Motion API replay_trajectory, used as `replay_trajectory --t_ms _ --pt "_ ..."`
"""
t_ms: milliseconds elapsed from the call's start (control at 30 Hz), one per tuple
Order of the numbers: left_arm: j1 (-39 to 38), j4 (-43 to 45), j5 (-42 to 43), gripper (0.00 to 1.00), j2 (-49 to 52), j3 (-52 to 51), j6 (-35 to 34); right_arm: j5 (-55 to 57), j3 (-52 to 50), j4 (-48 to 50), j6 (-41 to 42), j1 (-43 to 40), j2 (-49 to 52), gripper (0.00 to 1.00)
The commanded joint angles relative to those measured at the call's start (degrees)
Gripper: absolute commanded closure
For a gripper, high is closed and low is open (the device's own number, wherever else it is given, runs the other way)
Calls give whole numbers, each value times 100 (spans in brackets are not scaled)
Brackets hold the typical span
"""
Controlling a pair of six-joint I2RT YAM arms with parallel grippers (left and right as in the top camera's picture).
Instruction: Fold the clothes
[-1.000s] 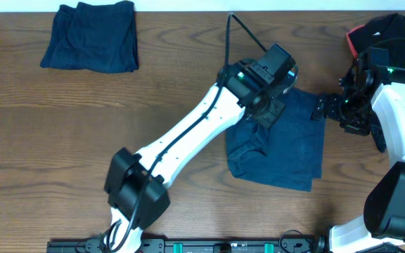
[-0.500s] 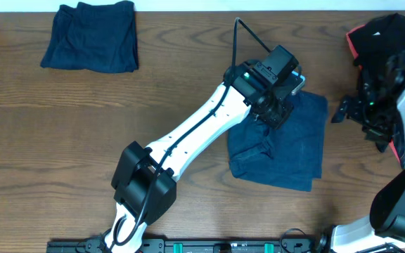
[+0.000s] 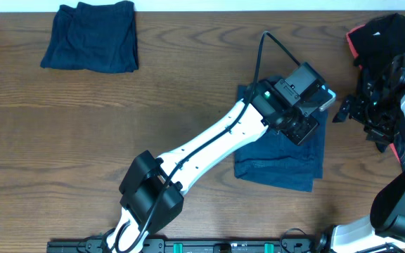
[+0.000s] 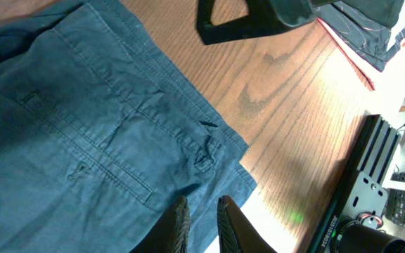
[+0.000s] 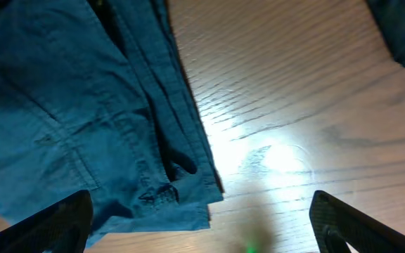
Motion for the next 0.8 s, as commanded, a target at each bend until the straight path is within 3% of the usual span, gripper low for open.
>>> replay_trajectory --t_ms 0,233,267,333,367,533,667,733,767 --pt "70 -79 31 78 24 118 -48 -479 107 -15 -254 -24 22 3" --pt "946 -920 -330 75 -542 131 -50 -1021 107 2 -387 44 22 3" --pt "1167 -1102 -332 71 -636 131 -52 -1019 105 20 -389 83 22 3" --pt "1563 -1434 -332 50 -754 131 -50 -1021 90 79 -389 168 24 4" --pt "1764 -1617 -332 45 -774 131 -50 -1021 72 127 -387 208 24 6" --pt "2583 -2227 -245 44 -730 -66 -50 -988 -234 638 -210 455 28 29" --pt "2769 -2114 92 44 -728 -531 -44 -988 -568 1137 76 553 127 36" --pt "2743 -1956 234 55 -730 -785 -46 -992 -730 1399 131 586 205 51" --pt "2702 -1853 229 62 -728 -925 -48 -992 -809 1537 186 608 240 67"
